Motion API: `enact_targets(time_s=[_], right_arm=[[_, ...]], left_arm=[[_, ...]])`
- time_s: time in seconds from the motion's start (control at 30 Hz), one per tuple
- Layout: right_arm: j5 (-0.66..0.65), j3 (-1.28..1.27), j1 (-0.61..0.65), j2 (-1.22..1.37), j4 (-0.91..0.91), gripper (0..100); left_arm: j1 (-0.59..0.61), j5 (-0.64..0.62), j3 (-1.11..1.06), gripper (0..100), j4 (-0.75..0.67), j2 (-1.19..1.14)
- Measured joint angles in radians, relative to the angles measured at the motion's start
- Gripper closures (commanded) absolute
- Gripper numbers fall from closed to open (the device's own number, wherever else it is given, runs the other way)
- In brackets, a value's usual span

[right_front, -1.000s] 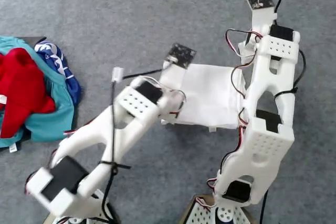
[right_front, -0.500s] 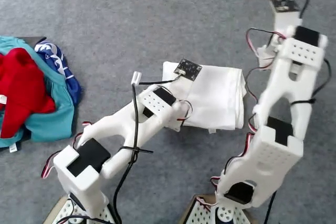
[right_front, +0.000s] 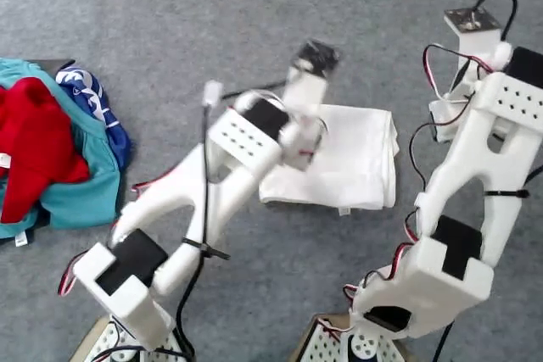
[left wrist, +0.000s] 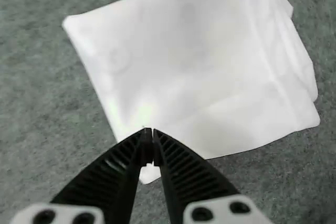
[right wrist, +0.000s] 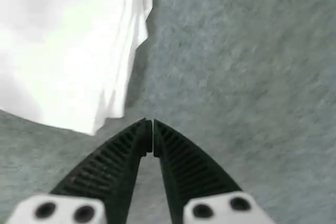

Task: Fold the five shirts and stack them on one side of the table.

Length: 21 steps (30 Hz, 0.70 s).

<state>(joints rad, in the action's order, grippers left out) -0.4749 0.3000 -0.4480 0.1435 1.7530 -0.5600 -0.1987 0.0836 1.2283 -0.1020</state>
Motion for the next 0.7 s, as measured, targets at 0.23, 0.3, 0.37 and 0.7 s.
enact_targets(time_s=[0.23, 0.3, 0.37, 0.7], right_arm=[[0.399, -0.365, 0.106, -0.031, -0.051, 94.4], [0.466, -0.454, 0.115, -0.061, -0.1, 94.3], [0.542, -0.532, 0.118, -0.104, -0.16, 93.3], [0.772, -0.733, 0.198, -0.245, -0.315, 69.1]], left_arm=[[0.207, 0.104, 0.023, 96, 0.135, 0.02], [0.245, 0.138, 0.003, 96, 0.141, 0.02], [0.285, 0.161, -0.038, 96, 0.143, 0.02], [0.381, 0.173, -0.241, 96, 0.068, 0.02]])
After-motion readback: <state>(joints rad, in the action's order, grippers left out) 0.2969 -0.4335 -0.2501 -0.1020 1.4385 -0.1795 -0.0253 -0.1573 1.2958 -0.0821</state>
